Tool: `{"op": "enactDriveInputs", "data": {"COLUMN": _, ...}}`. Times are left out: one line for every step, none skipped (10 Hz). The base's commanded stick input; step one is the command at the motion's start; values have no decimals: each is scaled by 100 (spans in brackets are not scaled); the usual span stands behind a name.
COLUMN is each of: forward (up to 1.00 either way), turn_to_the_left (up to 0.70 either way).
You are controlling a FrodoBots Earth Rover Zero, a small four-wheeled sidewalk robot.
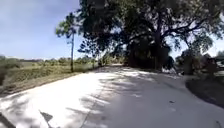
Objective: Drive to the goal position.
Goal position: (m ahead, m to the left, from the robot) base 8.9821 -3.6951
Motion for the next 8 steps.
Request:
{"op": "enactDriveInputs", "data": {"forward": 85, "turn_to_the_left": 0}}
{"op": "enactDriveInputs", "data": {"forward": 85, "turn_to_the_left": 0}}
{"op": "enactDriveInputs", "data": {"forward": 85, "turn_to_the_left": 0}}
{"op": "enactDriveInputs", "data": {"forward": 85, "turn_to_the_left": 0}}
{"op": "enactDriveInputs", "data": {"forward": 85, "turn_to_the_left": 0}}
{"op": "enactDriveInputs", "data": {"forward": 85, "turn_to_the_left": 0}}
{"op": "enactDriveInputs", "data": {"forward": 85, "turn_to_the_left": 0}}
{"op": "enactDriveInputs", "data": {"forward": 85, "turn_to_the_left": 0}}
